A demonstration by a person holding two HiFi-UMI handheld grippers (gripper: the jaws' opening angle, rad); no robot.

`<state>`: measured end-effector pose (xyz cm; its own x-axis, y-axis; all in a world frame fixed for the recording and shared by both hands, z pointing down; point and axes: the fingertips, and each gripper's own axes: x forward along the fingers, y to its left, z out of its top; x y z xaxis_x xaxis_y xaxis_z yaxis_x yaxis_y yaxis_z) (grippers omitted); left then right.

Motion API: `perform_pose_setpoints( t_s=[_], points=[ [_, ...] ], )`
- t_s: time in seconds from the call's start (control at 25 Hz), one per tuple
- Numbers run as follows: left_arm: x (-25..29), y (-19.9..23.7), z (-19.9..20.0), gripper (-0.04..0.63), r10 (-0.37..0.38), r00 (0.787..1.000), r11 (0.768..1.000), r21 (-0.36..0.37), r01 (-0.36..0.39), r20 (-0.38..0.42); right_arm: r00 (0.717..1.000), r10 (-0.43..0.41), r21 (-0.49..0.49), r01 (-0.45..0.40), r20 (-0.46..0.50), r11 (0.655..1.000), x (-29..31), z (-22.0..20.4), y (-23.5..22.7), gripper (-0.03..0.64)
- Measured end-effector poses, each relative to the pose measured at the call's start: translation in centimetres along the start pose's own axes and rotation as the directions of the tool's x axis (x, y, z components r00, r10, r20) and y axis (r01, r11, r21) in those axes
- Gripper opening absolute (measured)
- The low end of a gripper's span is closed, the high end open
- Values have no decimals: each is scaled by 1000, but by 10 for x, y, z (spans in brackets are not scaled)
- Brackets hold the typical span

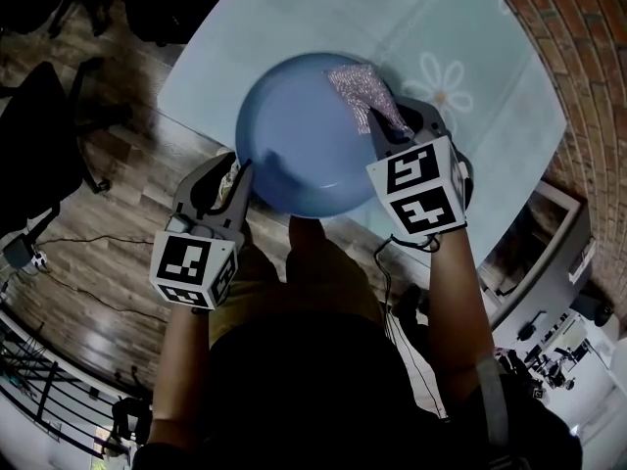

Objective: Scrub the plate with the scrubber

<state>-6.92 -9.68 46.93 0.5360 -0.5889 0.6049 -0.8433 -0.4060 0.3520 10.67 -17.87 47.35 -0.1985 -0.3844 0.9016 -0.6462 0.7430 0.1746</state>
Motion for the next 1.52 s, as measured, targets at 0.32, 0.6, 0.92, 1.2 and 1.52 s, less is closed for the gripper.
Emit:
perform_pose_setpoints(
  t_s=[0.32, 0.6, 0.92, 1.2, 1.52],
  points=[
    [-1, 0, 0, 103, 4, 1000, 1000, -2, -4, 0, 999, 14, 0, -14, -51, 1000, -17, -31, 17, 89],
    [-1, -2, -1, 103, 6, 1000, 1000, 0, -6, -4, 993, 79, -49, -84, -89, 995, -29, -45, 44, 89],
    [0, -1, 0, 103, 2, 1000, 1000, -5, -2, 1, 948, 303, -43, -309, -102, 950, -30, -41, 101, 89],
    [1, 0, 2, 103, 5, 1000, 1000, -2, -5, -1, 927, 365, -107, -373, -88, 921, -17, -10, 137, 89],
    [1, -1, 2, 101, -1, 1000, 1000, -10, 1, 8, 933, 355, -82, -360, -62, 929, 1, 19, 131, 91]
  ],
)
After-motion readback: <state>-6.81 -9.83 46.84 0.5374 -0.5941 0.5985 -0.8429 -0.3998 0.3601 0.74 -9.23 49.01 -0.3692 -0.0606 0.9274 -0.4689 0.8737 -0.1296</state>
